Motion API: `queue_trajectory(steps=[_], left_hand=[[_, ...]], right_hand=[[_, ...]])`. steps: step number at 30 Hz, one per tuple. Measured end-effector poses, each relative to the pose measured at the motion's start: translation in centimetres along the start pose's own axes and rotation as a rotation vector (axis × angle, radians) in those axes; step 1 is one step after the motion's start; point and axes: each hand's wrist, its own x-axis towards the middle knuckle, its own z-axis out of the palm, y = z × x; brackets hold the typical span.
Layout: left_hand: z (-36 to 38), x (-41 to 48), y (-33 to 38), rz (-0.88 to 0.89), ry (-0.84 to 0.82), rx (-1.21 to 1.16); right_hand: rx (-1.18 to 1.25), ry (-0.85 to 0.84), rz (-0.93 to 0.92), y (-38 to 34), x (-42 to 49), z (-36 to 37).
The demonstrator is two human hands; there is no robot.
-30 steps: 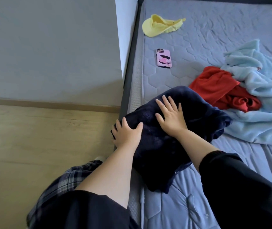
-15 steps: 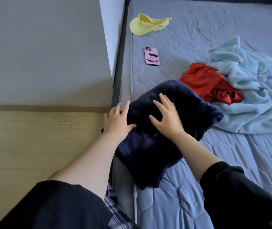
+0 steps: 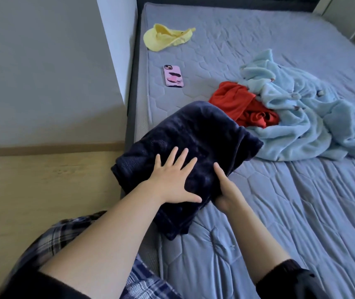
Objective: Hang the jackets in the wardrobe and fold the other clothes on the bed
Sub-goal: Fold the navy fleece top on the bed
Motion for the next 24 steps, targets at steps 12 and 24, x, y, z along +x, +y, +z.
queue_trajectory(steps=[12,24], left_hand=[[1.7,-0.6,-0.6,-0.043,0.081,0.050],[-1.9,-4.1,-4.2,-0.101,0.714,-0.516]], right_hand=[[-0.128,-0.218,0.122,0.4,-0.2,1.2],[-0.272,-0.043,-0.222,-2.8,-2.6,10.7]])
